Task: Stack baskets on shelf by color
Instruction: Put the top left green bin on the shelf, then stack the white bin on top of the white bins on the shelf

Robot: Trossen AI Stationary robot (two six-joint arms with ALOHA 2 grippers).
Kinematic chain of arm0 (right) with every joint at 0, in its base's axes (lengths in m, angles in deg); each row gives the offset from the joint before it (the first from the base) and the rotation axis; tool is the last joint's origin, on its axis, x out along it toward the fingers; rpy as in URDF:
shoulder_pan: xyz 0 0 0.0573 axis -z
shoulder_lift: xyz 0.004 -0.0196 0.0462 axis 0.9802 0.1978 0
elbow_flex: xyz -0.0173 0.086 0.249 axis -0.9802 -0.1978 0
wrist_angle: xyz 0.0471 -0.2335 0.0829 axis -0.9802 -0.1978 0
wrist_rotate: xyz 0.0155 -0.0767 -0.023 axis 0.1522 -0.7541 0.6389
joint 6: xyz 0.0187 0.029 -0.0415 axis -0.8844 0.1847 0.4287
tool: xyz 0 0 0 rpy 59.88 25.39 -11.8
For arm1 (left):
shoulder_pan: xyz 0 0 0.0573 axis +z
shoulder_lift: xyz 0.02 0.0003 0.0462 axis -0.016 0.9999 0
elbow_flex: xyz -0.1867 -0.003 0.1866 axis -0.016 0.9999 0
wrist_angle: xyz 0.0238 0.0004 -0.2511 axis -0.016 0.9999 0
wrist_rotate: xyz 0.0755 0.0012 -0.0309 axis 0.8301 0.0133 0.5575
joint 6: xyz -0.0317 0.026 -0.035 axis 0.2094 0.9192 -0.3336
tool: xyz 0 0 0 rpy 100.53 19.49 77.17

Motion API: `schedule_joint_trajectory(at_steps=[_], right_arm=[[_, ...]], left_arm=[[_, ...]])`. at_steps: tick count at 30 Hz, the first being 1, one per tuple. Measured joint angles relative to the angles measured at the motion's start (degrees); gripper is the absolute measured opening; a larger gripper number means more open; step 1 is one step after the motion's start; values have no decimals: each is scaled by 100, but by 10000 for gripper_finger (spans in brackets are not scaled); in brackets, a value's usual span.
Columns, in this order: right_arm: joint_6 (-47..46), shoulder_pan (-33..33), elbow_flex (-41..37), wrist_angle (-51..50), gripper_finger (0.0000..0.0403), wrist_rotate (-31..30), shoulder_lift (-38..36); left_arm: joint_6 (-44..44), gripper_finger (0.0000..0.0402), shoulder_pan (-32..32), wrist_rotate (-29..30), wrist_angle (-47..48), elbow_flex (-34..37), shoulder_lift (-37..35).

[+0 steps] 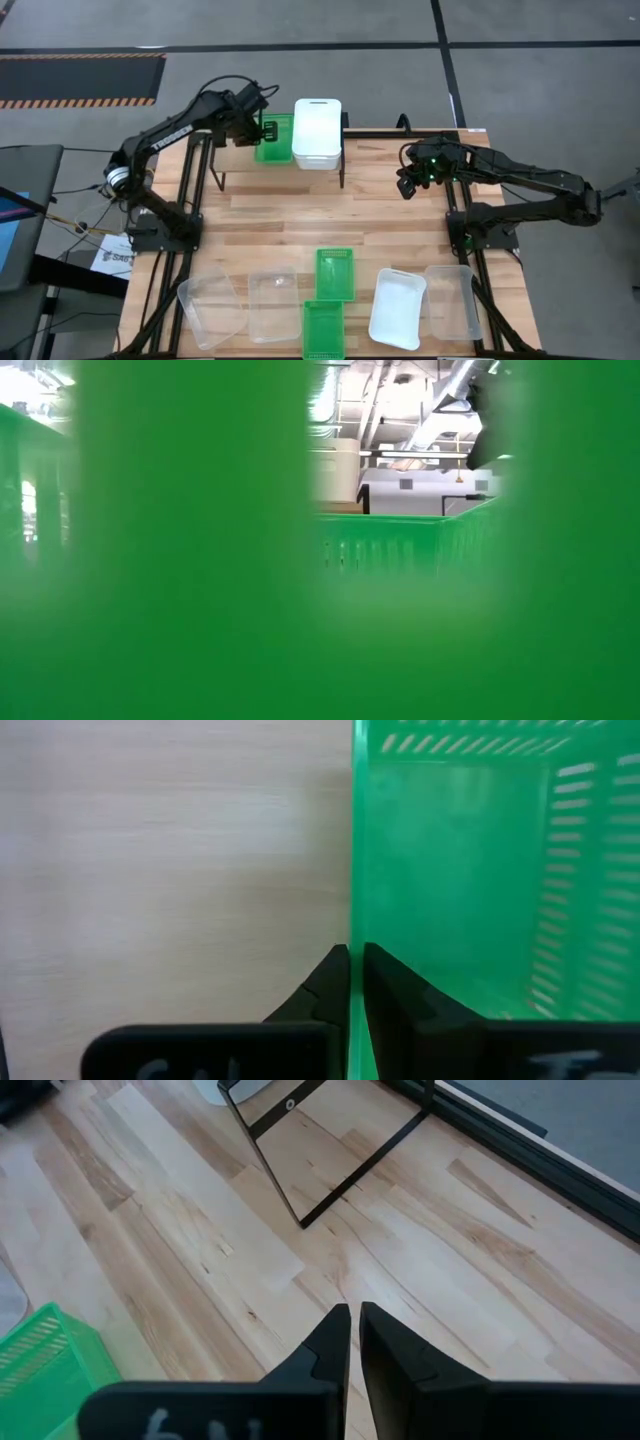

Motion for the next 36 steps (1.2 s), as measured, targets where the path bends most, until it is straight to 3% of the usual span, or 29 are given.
schedule_joint_trajectory(at_steps=[4,9,14,19,25,31,36], right_arm=[[0,0,0,0,52,0,1],[0,0,0,0,52,0,2],[0,-3,0,-4,52,2,0],[0,-24,0,-64,52,2,0],[0,-24,0,-105,52,5,0],[-1,-22,0,-260,52,94,0],[8,-125,0,-424,52,720,0]], left_arm=[[26,29,0,271,-42,0,38],[46,89,0,386,-213,0,33],[456,148,-9,-188,-280,-165,31],[798,187,-148,-586,731,-778,-162],[1166,199,-686,-1299,1349,-1245,-439],[654,199,-1610,-1278,1349,-1257,-585],[545,199,-2436,-1257,695,-1256,-555]])
